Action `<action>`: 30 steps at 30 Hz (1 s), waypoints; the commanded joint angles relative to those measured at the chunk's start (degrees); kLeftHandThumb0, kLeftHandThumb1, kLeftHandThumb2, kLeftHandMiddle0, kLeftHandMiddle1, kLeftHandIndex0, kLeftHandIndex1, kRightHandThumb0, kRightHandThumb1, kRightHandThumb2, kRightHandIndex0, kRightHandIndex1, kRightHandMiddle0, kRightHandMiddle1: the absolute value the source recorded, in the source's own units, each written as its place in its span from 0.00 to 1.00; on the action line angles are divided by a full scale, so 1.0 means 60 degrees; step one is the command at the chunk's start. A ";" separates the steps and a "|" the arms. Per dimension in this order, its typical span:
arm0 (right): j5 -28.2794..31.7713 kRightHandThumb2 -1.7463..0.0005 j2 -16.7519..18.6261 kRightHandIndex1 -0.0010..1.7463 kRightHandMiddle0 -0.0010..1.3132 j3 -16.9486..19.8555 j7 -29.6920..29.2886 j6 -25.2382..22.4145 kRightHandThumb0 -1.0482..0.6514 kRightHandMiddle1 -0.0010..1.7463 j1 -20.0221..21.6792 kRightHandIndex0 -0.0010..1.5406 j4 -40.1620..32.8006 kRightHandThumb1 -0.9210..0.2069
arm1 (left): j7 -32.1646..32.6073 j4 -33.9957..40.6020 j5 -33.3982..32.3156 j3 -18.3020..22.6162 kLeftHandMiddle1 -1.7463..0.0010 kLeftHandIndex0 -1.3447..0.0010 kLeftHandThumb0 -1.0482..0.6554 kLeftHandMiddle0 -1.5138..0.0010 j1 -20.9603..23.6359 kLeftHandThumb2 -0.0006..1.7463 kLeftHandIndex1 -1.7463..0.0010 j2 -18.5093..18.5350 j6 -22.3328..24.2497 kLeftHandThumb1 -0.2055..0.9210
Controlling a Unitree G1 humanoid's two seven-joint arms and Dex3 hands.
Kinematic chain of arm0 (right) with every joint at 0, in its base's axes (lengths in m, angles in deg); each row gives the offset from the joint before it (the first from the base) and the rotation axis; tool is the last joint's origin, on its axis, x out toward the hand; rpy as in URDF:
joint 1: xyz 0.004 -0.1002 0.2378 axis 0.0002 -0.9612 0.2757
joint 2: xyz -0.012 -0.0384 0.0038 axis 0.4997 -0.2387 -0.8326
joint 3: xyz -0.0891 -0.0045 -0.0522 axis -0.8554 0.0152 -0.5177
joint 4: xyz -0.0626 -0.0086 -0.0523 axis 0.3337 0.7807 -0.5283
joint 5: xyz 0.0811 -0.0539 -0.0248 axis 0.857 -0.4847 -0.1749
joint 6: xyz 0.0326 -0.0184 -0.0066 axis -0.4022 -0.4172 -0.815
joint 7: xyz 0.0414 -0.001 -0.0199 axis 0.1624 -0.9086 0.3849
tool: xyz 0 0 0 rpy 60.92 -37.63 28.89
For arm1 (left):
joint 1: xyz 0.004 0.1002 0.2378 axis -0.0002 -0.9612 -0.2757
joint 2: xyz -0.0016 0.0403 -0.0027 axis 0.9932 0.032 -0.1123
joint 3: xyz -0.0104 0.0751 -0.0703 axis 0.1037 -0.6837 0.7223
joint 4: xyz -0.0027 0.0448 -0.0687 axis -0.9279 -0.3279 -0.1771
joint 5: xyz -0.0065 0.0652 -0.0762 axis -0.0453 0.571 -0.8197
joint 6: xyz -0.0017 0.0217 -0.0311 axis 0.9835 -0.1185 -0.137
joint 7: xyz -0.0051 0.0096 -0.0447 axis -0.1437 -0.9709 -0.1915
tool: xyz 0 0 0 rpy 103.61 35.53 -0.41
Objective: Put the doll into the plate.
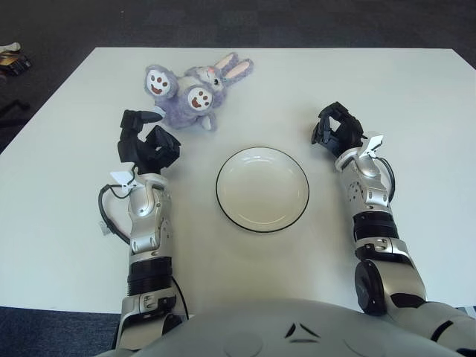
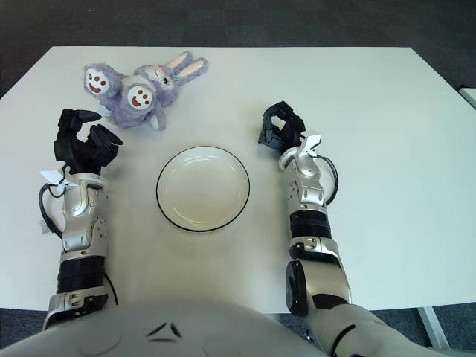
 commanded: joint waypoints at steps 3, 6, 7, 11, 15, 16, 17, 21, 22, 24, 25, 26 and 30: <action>0.0001 0.36 -0.0038 1.00 0.37 -0.0019 -0.0013 -0.0123 0.36 1.00 0.0031 0.63 0.0282 0.39 | -0.0002 -0.0491 -0.0021 0.0049 0.00 0.64 0.36 0.37 -0.0709 0.64 0.00 -0.0160 -0.0016 0.60; 0.0001 0.36 -0.0044 1.00 0.37 -0.0024 -0.0018 -0.0145 0.36 1.00 0.0065 0.63 0.0312 0.39 | -0.0001 -0.0509 -0.0054 0.0068 0.00 0.64 0.36 0.37 -0.0672 0.65 0.00 -0.0159 -0.0014 0.60; 0.0004 0.36 -0.0046 1.00 0.37 -0.0025 -0.0014 -0.0145 0.36 1.00 0.0069 0.63 0.0318 0.39 | 0.0009 -0.0507 -0.0056 0.0073 0.00 0.64 0.36 0.37 -0.0666 0.65 0.00 -0.0161 -0.0007 0.60; -0.0005 0.36 -0.0037 1.00 0.37 -0.0038 -0.0012 -0.0102 0.36 1.00 0.0086 0.63 0.0350 0.39 | 0.0047 -0.0508 -0.0044 0.0103 0.00 0.63 0.36 0.37 -0.0645 0.65 0.00 -0.0152 0.0008 0.59; -0.0041 0.36 -0.0030 1.00 0.37 -0.0058 -0.0047 -0.0078 0.36 1.00 0.0087 0.64 0.0358 0.39 | 0.0066 -0.0522 0.0004 0.0115 0.00 0.63 0.36 0.37 -0.0646 0.65 0.00 -0.0136 -0.0026 0.59; -0.0051 0.36 -0.0021 1.00 0.37 -0.0061 -0.0069 -0.0076 0.36 1.00 0.0085 0.64 0.0352 0.39 | 0.0066 -0.0530 0.0007 0.0123 0.00 0.63 0.36 0.37 -0.0647 0.65 0.00 -0.0133 -0.0049 0.59; -0.0056 0.36 -0.0014 1.00 0.37 -0.0063 -0.0083 -0.0075 0.36 1.00 0.0083 0.64 0.0348 0.39 | 0.0064 -0.0535 0.0005 0.0129 0.00 0.63 0.36 0.37 -0.0647 0.65 0.00 -0.0131 -0.0065 0.59; -0.0075 0.36 -0.0006 1.00 0.37 -0.0061 -0.0133 -0.0052 0.36 1.00 0.0078 0.64 0.0336 0.39 | 0.0090 -0.0556 0.0018 0.0148 0.00 0.63 0.36 0.37 -0.0640 0.65 0.00 -0.0151 -0.0147 0.59; -0.0077 0.36 -0.0006 1.00 0.37 -0.0061 -0.0139 -0.0048 0.36 1.00 0.0077 0.64 0.0335 0.39 | 0.0093 -0.0560 0.0021 0.0151 0.00 0.63 0.36 0.37 -0.0639 0.65 0.00 -0.0154 -0.0159 0.59; -0.0141 0.36 -0.0005 1.00 0.37 -0.0075 -0.0194 0.0011 0.36 1.00 0.0057 0.64 0.0319 0.40 | 0.0128 -0.0589 0.0048 0.0175 0.00 0.64 0.36 0.37 -0.0640 0.65 0.00 -0.0165 -0.0259 0.59; -0.0165 0.35 0.0004 1.00 0.37 -0.0081 -0.0213 0.0026 0.36 1.00 0.0044 0.64 0.0303 0.40 | 0.0131 -0.0594 0.0049 0.0186 0.00 0.64 0.36 0.38 -0.0646 0.65 0.00 -0.0163 -0.0288 0.60; -0.0247 0.35 -0.0018 1.00 0.38 -0.0098 -0.0268 0.0064 0.36 1.00 0.0044 0.64 0.0326 0.40 | 0.0153 -0.0619 0.0077 0.0199 0.00 0.64 0.36 0.38 -0.0649 0.65 0.00 -0.0169 -0.0372 0.60; -0.0452 0.35 -0.0076 1.00 0.38 -0.0158 -0.0381 0.0134 0.36 1.00 0.0055 0.64 0.0391 0.40 | 0.0203 -0.0650 0.0144 0.0218 0.00 0.64 0.36 0.38 -0.0679 0.64 0.00 -0.0189 -0.0548 0.60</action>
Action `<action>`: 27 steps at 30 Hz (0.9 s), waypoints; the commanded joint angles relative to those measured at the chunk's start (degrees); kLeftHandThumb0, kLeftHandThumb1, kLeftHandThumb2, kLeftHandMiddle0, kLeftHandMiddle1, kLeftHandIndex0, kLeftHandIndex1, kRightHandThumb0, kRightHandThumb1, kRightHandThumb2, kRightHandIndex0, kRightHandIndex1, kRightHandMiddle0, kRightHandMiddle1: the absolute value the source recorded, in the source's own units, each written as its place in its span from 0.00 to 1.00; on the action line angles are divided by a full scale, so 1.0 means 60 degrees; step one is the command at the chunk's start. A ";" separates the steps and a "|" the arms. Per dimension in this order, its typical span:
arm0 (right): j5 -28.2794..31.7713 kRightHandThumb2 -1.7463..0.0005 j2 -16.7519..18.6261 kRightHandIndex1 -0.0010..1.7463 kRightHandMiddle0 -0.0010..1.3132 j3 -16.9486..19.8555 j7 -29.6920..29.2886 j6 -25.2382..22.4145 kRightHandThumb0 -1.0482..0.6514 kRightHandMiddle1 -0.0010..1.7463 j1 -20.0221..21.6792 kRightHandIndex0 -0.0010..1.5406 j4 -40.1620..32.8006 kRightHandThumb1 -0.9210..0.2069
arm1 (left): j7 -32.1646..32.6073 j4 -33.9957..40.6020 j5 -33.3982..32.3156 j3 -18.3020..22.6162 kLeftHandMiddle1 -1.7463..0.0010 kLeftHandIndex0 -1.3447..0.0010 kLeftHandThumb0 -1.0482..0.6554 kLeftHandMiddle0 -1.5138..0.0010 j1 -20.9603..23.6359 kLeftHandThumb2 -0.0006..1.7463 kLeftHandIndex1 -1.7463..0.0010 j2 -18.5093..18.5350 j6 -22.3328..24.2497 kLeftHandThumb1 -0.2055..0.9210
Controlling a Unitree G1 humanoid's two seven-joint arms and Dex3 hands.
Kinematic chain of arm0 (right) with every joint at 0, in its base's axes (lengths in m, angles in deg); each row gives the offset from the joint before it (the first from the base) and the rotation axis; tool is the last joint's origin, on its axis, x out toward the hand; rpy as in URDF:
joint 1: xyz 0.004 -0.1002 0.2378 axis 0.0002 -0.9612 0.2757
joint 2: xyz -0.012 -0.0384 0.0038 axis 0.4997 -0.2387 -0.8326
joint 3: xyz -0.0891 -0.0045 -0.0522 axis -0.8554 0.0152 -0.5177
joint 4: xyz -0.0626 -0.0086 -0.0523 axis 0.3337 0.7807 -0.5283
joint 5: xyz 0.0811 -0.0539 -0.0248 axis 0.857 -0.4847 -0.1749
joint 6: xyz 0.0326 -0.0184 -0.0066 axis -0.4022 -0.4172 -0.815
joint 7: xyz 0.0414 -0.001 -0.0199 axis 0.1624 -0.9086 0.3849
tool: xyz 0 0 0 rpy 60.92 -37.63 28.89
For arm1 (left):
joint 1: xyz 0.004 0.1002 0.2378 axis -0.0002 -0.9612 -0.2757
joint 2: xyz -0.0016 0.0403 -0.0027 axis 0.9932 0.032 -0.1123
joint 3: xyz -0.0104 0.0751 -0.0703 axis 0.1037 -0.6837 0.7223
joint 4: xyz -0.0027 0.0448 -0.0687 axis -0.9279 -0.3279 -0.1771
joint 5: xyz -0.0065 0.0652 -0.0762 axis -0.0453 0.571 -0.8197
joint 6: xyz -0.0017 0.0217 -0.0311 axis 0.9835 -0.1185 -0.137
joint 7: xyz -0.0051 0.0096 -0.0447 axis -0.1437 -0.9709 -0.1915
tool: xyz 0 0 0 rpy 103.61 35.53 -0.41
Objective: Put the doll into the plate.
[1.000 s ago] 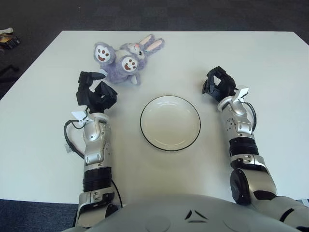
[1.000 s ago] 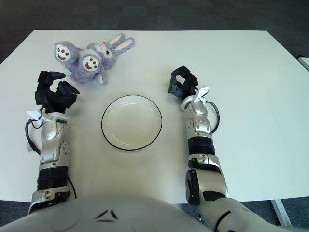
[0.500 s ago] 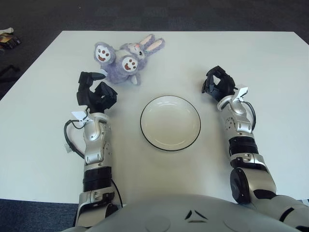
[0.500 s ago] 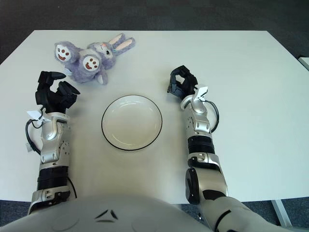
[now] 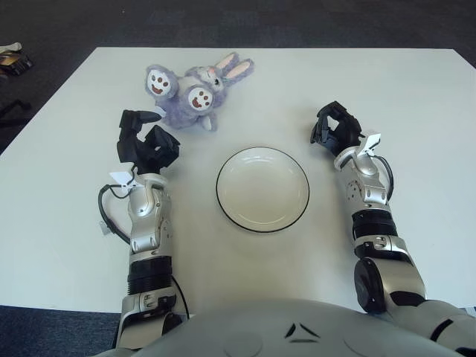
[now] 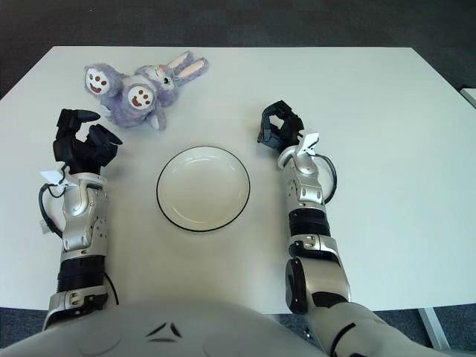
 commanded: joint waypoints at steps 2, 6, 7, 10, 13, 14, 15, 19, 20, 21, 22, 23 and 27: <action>-0.0182 0.35 -0.0089 1.00 0.38 -0.0079 -0.0124 0.0046 0.36 1.00 -0.0062 0.64 0.0248 0.41 | 0.0213 -0.0414 0.0143 0.0130 0.00 0.64 0.36 0.39 -0.0776 0.64 0.00 -0.0197 -0.0204 0.61; -0.0173 0.34 -0.0121 1.00 0.39 -0.0112 -0.0031 0.0091 0.36 1.00 0.0023 0.64 0.0407 0.42 | 0.0373 -0.0348 0.0265 0.0139 0.00 0.64 0.37 0.39 -0.0834 0.63 0.00 -0.0217 -0.0192 0.61; -0.0161 0.34 -0.0126 1.00 0.39 -0.0117 0.0004 0.0103 0.36 1.00 0.0042 0.64 0.0444 0.42 | 0.0404 -0.0333 0.0284 0.0139 0.00 0.64 0.37 0.39 -0.0846 0.63 0.00 -0.0221 -0.0188 0.61; -0.0141 0.34 -0.0139 1.00 0.39 -0.0150 0.0121 0.0148 0.36 1.00 0.0146 0.65 0.0624 0.42 | 0.0482 -0.0271 0.0303 0.0164 0.00 0.65 0.37 0.39 -0.0924 0.63 0.00 -0.0223 -0.0186 0.61; -0.0136 0.33 -0.0152 1.00 0.39 -0.0188 0.0260 0.0195 0.36 1.00 0.0303 0.65 0.0882 0.43 | 0.0573 -0.0202 0.0341 0.0220 0.00 0.65 0.37 0.41 -0.1080 0.63 0.00 -0.0245 -0.0255 0.61; -0.0137 0.33 -0.0155 1.00 0.39 -0.0197 0.0299 0.0212 0.36 1.00 0.0346 0.65 0.0952 0.43 | 0.0615 -0.0193 0.0373 0.0235 0.00 0.65 0.37 0.41 -0.1117 0.63 0.00 -0.0257 -0.0292 0.61; -0.0143 0.33 -0.0155 1.00 0.39 -0.0217 0.0359 0.0244 0.36 1.00 0.0416 0.65 0.1062 0.43 | 0.0701 -0.0191 0.0443 0.0263 0.00 0.65 0.37 0.42 -0.1152 0.63 0.00 -0.0279 -0.0364 0.61; -0.0183 0.33 -0.0140 1.00 0.39 -0.0282 0.0495 0.0371 0.36 1.00 0.0632 0.65 0.1406 0.43 | 0.0923 -0.0159 0.0638 0.0327 0.00 0.65 0.37 0.43 -0.1253 0.63 0.00 -0.0335 -0.0564 0.61; -0.0193 0.33 -0.0136 1.00 0.39 -0.0299 0.0518 0.0404 0.36 1.00 0.0683 0.66 0.1487 0.43 | 0.0967 -0.0147 0.0679 0.0337 0.00 0.65 0.37 0.43 -0.1281 0.63 0.00 -0.0347 -0.0608 0.61; -0.0198 0.33 -0.0135 1.00 0.39 -0.0309 0.0533 0.0432 0.36 1.00 0.0717 0.66 0.1548 0.43 | 0.0996 -0.0141 0.0704 0.0341 0.00 0.65 0.37 0.43 -0.1297 0.63 0.00 -0.0353 -0.0636 0.61; -0.0199 0.33 -0.0129 1.00 0.40 -0.0324 0.0565 0.0459 0.36 1.00 0.0782 0.66 0.1647 0.43 | 0.1037 -0.0119 0.0745 0.0344 0.00 0.65 0.36 0.43 -0.1338 0.63 0.00 -0.0369 -0.0684 0.61; -0.0198 0.33 -0.0119 1.00 0.40 -0.0341 0.0598 0.0484 0.35 1.00 0.0856 0.66 0.1757 0.43 | 0.1071 -0.0085 0.0783 0.0348 0.00 0.64 0.36 0.43 -0.1398 0.63 0.00 -0.0389 -0.0742 0.61; -0.0161 0.33 -0.0099 1.00 0.40 -0.0379 0.0749 0.0561 0.35 1.00 0.1075 0.66 0.2101 0.43 | 0.1145 0.0005 0.0863 0.0359 0.01 0.64 0.36 0.43 -0.1578 0.64 0.00 -0.0429 -0.0910 0.61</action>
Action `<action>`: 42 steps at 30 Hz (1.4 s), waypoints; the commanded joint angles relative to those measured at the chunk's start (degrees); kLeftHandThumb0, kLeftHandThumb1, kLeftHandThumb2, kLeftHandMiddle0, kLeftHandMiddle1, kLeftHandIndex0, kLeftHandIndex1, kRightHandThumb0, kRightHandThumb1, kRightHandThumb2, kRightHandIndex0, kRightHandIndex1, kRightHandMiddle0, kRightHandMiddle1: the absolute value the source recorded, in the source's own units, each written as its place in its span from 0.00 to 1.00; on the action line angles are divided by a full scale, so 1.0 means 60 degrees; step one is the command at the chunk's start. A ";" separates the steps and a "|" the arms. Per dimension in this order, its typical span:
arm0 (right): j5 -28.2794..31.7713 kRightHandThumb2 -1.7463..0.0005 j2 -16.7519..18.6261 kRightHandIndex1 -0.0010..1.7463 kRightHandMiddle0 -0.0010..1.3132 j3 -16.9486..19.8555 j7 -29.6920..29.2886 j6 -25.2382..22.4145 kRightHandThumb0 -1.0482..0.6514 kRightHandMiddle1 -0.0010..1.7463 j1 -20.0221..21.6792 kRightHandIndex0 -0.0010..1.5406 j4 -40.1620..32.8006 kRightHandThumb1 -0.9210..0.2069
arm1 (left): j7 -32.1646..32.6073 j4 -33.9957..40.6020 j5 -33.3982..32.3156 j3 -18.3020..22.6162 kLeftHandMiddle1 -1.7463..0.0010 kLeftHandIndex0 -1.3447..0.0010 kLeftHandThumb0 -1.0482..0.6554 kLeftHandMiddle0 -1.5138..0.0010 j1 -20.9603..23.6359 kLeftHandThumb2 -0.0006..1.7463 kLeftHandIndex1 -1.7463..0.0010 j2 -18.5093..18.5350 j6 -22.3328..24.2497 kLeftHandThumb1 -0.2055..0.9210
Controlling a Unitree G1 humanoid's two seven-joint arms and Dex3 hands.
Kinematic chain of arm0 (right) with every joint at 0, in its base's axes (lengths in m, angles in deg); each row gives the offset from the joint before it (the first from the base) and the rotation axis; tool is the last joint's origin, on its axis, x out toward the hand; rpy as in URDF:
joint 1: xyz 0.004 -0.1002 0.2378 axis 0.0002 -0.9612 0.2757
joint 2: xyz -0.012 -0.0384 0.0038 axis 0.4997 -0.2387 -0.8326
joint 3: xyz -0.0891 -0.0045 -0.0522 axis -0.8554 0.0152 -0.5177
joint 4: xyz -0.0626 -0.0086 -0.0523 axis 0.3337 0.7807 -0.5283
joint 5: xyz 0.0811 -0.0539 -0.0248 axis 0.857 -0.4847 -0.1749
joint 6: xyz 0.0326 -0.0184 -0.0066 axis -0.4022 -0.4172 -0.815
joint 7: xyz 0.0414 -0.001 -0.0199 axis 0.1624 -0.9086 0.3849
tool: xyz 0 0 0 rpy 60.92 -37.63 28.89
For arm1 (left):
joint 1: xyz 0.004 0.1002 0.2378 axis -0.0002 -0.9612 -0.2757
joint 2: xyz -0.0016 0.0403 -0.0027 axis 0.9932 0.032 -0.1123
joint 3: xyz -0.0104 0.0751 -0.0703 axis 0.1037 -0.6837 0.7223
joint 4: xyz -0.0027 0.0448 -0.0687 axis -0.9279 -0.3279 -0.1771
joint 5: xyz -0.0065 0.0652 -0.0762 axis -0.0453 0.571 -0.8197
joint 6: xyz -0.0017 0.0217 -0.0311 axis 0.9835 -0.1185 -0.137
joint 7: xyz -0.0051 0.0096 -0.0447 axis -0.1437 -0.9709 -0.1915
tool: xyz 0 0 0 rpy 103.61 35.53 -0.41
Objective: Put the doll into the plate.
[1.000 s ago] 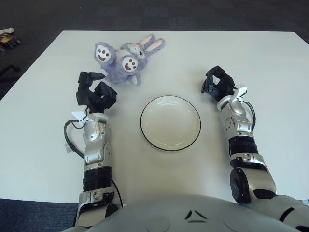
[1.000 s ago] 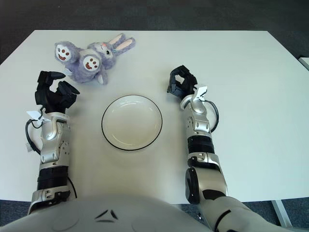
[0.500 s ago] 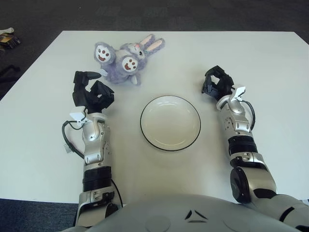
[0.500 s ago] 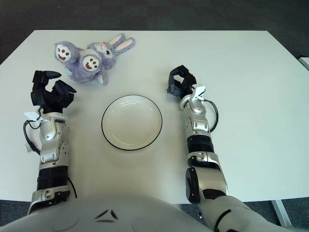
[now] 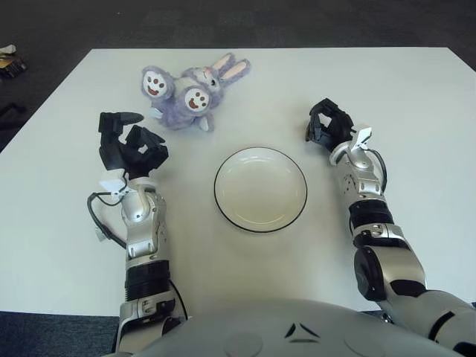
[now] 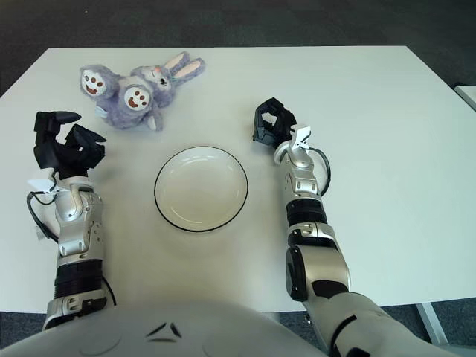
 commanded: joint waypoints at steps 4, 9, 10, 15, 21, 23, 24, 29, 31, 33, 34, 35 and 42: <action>0.0074 0.33 0.0043 1.00 0.40 -0.0084 0.0444 0.0038 0.35 1.00 0.0335 0.66 0.0833 0.44 | 0.0221 -0.0310 0.0221 0.0124 0.00 0.64 0.36 0.43 -0.1402 0.64 0.00 -0.0375 -0.0350 0.60; 0.0079 0.32 0.0051 1.00 0.40 -0.0058 0.0668 0.0226 0.35 1.00 0.0594 0.67 0.1297 0.44 | 0.0321 -0.0226 0.0328 0.0135 0.00 0.64 0.36 0.42 -0.1546 0.64 0.00 -0.0412 -0.0459 0.60; 0.0083 0.32 0.0054 1.00 0.40 -0.0049 0.0701 0.0257 0.35 1.00 0.0625 0.67 0.1357 0.44 | 0.0327 -0.0216 0.0345 0.0133 0.00 0.64 0.36 0.42 -0.1571 0.64 0.00 -0.0413 -0.0488 0.60; 0.0084 0.33 0.0060 1.00 0.40 -0.0028 0.0828 0.0398 0.35 1.00 0.0778 0.67 0.1640 0.44 | 0.0371 -0.0260 0.0515 0.0118 0.01 0.63 0.36 0.42 -0.1661 0.65 0.00 -0.0374 -0.0752 0.60; 0.0059 0.33 0.0059 1.00 0.40 -0.0023 0.0873 0.0483 0.35 1.00 0.0921 0.67 0.1884 0.44 | 0.0502 -0.0347 0.0790 0.0155 0.03 0.63 0.36 0.41 -0.1716 0.64 0.00 -0.0357 -0.0994 0.60; 0.0050 0.33 0.0061 1.00 0.40 -0.0022 0.0877 0.0503 0.35 1.00 0.0969 0.67 0.1965 0.44 | 0.0566 -0.0368 0.0855 0.0177 0.05 0.64 0.36 0.42 -0.1735 0.64 0.00 -0.0384 -0.1098 0.60; 0.0050 0.33 0.0057 1.00 0.40 -0.0019 0.0887 0.0518 0.35 1.00 0.0985 0.67 0.2000 0.44 | 0.0597 -0.0385 0.0877 0.0181 0.06 0.64 0.36 0.42 -0.1742 0.64 0.00 -0.0404 -0.1168 0.60; 0.0041 0.33 0.0036 1.00 0.40 -0.0020 0.0930 0.0574 0.35 1.00 0.1051 0.68 0.2138 0.44 | 0.0771 -0.0474 0.0959 0.0202 0.10 0.65 0.37 0.46 -0.1745 0.62 0.00 -0.0504 -0.1558 0.62; 0.0038 0.33 0.0017 1.00 0.40 -0.0016 0.0933 0.0585 0.35 1.00 0.1089 0.68 0.2190 0.44 | 0.0877 -0.0551 0.1037 0.0196 0.12 0.65 0.37 0.48 -0.1692 0.62 0.00 -0.0539 -0.1810 0.63; 0.0032 0.33 -0.0002 1.00 0.40 -0.0010 0.0933 0.0603 0.35 1.00 0.1122 0.67 0.2251 0.43 | 0.0972 -0.0650 0.1123 0.0188 0.16 0.66 0.37 0.57 -0.1612 0.61 0.00 -0.0564 -0.2071 0.65; 0.0029 0.33 -0.0010 1.00 0.40 -0.0006 0.0934 0.0618 0.35 1.00 0.1137 0.68 0.2286 0.43 | 0.1007 -0.0699 0.1155 0.0181 0.18 0.68 0.37 0.61 -0.1575 0.58 0.00 -0.0565 -0.2167 0.67; 0.0023 0.33 -0.0017 1.00 0.40 -0.0007 0.0937 0.0624 0.35 1.00 0.1153 0.68 0.2321 0.43 | 0.1045 -0.0697 0.1203 0.0165 0.20 0.71 0.38 0.67 -0.1527 0.55 0.00 -0.0561 -0.2221 0.71; -0.0014 0.33 -0.0020 1.00 0.40 -0.0029 0.0948 0.0713 0.35 1.00 0.1295 0.69 0.2598 0.43 | 0.1156 -0.0480 0.1497 0.0161 0.30 0.83 0.40 0.88 -0.1299 0.34 0.00 -0.0341 -0.2253 0.95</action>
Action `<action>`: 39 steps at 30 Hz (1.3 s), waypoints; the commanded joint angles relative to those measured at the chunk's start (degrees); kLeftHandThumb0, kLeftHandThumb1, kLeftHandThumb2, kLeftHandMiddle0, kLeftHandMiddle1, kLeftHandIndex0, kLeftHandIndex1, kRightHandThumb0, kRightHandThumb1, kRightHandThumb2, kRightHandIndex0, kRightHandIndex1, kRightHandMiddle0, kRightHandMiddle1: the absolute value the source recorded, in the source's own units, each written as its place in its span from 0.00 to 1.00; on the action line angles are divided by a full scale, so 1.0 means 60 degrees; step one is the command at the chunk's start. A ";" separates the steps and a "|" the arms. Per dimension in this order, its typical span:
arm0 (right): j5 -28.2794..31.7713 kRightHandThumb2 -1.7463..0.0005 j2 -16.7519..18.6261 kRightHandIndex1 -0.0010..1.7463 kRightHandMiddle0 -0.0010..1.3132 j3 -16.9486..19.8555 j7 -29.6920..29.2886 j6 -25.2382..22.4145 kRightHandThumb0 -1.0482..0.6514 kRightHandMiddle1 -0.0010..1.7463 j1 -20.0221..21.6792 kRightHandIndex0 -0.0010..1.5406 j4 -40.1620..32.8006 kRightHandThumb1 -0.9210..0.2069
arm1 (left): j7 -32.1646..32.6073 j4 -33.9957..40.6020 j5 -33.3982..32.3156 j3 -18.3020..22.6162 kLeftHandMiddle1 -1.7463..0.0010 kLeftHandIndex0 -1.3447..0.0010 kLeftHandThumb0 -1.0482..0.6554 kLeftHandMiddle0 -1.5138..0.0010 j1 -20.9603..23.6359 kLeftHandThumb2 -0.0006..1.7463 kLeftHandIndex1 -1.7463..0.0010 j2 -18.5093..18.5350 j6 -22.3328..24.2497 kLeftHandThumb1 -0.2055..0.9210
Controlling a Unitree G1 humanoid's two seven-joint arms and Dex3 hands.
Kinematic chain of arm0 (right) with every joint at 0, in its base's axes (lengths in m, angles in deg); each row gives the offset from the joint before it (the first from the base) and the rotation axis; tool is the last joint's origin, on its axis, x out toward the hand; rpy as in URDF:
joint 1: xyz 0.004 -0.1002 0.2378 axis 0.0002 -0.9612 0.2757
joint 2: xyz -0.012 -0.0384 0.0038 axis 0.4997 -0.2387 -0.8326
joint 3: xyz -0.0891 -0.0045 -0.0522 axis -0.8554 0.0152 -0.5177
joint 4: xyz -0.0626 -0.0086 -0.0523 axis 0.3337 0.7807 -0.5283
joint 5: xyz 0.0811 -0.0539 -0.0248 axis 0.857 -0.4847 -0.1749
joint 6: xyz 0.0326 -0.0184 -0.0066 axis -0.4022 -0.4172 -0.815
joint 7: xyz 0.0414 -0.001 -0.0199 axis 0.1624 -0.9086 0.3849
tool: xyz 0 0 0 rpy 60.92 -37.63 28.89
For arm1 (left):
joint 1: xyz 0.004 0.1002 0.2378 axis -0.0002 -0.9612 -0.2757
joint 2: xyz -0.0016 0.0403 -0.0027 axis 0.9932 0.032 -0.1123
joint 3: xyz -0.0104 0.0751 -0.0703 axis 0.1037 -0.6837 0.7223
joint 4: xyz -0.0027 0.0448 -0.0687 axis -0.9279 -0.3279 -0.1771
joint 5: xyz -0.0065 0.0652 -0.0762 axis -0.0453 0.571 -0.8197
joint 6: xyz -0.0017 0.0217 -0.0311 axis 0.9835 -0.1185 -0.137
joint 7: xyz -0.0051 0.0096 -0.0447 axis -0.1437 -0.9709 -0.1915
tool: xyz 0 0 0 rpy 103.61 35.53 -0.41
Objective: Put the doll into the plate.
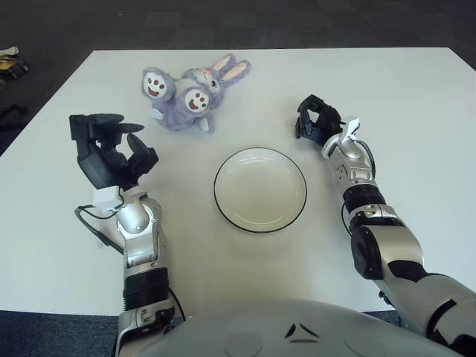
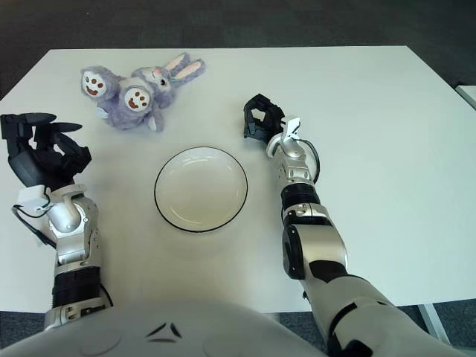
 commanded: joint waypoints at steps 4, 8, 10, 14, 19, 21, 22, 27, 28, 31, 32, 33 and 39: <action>-0.0020 0.33 0.0018 1.00 0.40 -0.0025 0.0079 -0.0007 0.35 1.00 0.0024 0.69 0.0401 0.43 | 0.0425 -0.0841 0.1204 0.0153 0.37 0.90 0.38 0.96 -0.0816 0.37 0.08 0.0153 -0.0321 0.87; -0.0023 0.33 0.0028 1.00 0.40 -0.0013 0.0048 0.0000 0.35 1.00 0.0062 0.68 0.0478 0.43 | 0.0779 -0.0907 0.1959 0.0169 0.45 0.98 0.34 0.99 -0.0784 0.52 0.23 0.0341 -0.0318 0.64; -0.0018 0.33 0.0036 1.00 0.40 -0.0004 0.0010 -0.0032 0.35 1.00 0.0086 0.68 0.0505 0.43 | 0.0892 -0.0852 0.2318 0.0150 0.50 0.99 0.35 1.00 -0.0803 0.54 0.31 0.0423 -0.0124 0.58; 0.0005 0.33 0.0049 1.00 0.40 0.0017 -0.0024 -0.0090 0.35 1.00 0.0113 0.68 0.0526 0.43 | 0.0773 -0.0444 0.2731 0.0078 0.66 1.00 0.37 1.00 -0.0905 0.57 0.55 0.0531 0.0885 0.48; 0.0007 0.33 0.0070 1.00 0.40 0.0009 -0.0014 -0.0079 0.35 1.00 0.0106 0.68 0.0534 0.44 | 0.0731 -0.0156 0.3040 0.0034 0.79 1.00 0.36 1.00 -0.0871 0.58 0.75 0.0708 0.1710 0.42; 0.0001 0.33 0.0077 1.00 0.40 0.0004 -0.0016 -0.0070 0.35 1.00 0.0102 0.68 0.0535 0.44 | 0.0744 -0.0132 0.3083 0.0016 0.82 1.00 0.35 1.00 -0.0782 0.58 0.78 0.0790 0.1931 0.40; -0.0001 0.32 0.0077 1.00 0.40 0.0003 -0.0016 -0.0069 0.35 1.00 0.0102 0.68 0.0536 0.44 | 0.0754 -0.0120 0.3099 0.0004 0.84 1.00 0.35 1.00 -0.0744 0.58 0.80 0.0822 0.2024 0.40; -0.0027 0.32 0.0097 1.00 0.40 -0.0017 -0.0053 -0.0067 0.35 1.00 0.0084 0.69 0.0502 0.44 | 0.0979 0.0009 0.3725 -0.0068 0.96 1.00 0.32 1.00 -0.0482 0.58 0.92 0.1006 0.2937 0.36; -0.0024 0.32 0.0103 1.00 0.40 -0.0018 -0.0058 -0.0086 0.35 1.00 0.0082 0.69 0.0491 0.44 | 0.1015 0.0042 0.3937 -0.0104 0.97 1.00 0.30 1.00 -0.0453 0.58 0.95 0.1084 0.3125 0.35; -0.0006 0.32 0.0106 1.00 0.40 -0.0014 -0.0055 -0.0124 0.35 1.00 0.0083 0.69 0.0484 0.44 | 0.1098 0.0100 0.4393 -0.0234 0.99 1.00 0.25 1.00 -0.0407 0.55 0.98 0.1292 0.3481 0.37; -0.0001 0.32 0.0106 1.00 0.40 -0.0013 -0.0055 -0.0133 0.35 1.00 0.0085 0.69 0.0485 0.44 | 0.1081 0.0106 0.4517 -0.0291 0.99 1.00 0.23 1.00 -0.0375 0.54 0.99 0.1384 0.3574 0.38; -0.0001 0.32 0.0113 1.00 0.40 -0.0016 -0.0060 -0.0136 0.35 1.00 0.0080 0.69 0.0480 0.44 | 0.1069 0.0111 0.4591 -0.0330 1.00 1.00 0.23 1.00 -0.0358 0.54 0.99 0.1453 0.3639 0.38; -0.0014 0.32 0.0117 1.00 0.40 -0.0032 -0.0078 -0.0130 0.35 1.00 0.0072 0.68 0.0477 0.44 | 0.0999 0.0030 0.4942 -0.0631 1.00 1.00 0.18 1.00 -0.0263 0.51 1.00 0.1924 0.3866 0.38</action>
